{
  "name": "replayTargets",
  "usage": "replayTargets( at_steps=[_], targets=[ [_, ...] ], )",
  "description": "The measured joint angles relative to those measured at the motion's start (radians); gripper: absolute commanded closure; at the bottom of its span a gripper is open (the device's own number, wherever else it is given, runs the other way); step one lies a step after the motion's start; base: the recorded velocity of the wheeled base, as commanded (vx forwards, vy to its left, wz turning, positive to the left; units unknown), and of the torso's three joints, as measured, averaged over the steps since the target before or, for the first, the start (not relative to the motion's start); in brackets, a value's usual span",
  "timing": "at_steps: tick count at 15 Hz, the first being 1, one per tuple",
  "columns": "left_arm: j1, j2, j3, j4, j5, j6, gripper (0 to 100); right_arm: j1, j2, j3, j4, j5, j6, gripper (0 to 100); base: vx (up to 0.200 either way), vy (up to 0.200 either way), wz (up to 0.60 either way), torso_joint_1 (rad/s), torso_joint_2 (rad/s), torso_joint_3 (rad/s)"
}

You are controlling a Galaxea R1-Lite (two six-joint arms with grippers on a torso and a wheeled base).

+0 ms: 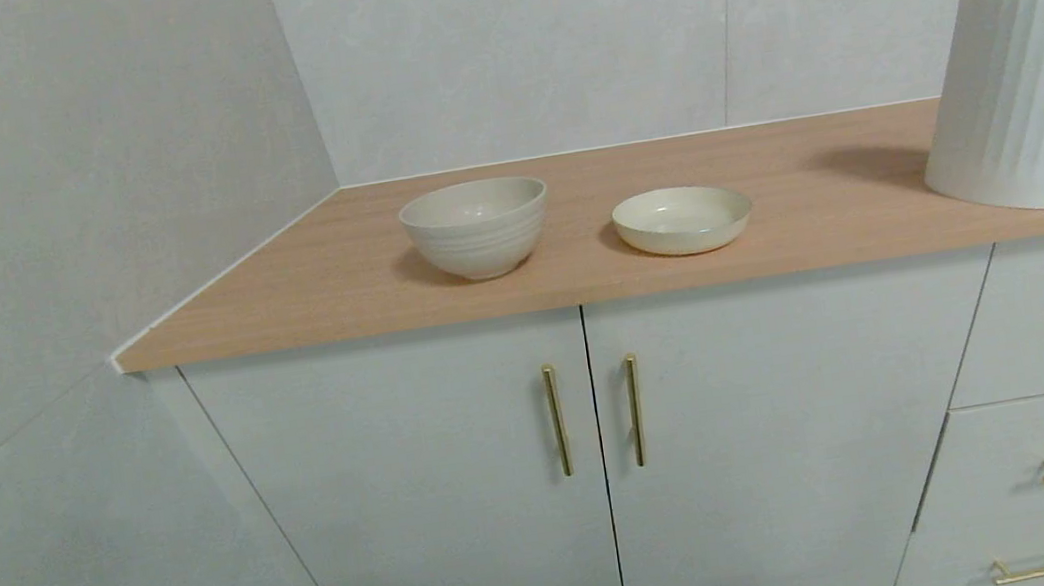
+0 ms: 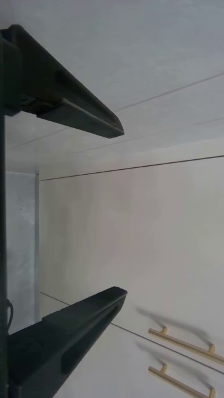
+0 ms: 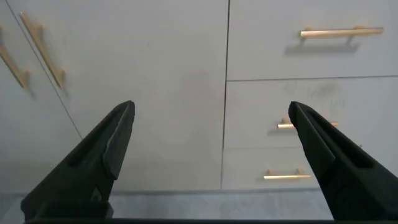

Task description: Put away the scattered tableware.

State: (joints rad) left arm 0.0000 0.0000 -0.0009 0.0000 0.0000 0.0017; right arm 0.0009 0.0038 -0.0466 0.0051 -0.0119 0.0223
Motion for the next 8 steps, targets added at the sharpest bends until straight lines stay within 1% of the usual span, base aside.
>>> replayTargets(
  at_steps=[3,5,8],
  targets=[
    [0.0,0.0,0.0,0.0,0.0,0.0,0,0.037,0.095,-0.138,0.056,0.069,0.014,0,0.0,0.0,0.0,0.0,0.0,0.0],
    [0.0,0.0,0.0,0.0,0.0,0.0,0,0.084,0.232,-0.207,0.068,0.135,0.016,0,0.0,0.0,0.0,0.0,0.0,0.0],
    [0.0,0.0,0.001,0.0,0.0,0.0,0,0.151,0.503,-0.323,0.06,0.186,0.016,0,0.0,0.0,0.0,0.0,0.0,0.0]
  ],
)
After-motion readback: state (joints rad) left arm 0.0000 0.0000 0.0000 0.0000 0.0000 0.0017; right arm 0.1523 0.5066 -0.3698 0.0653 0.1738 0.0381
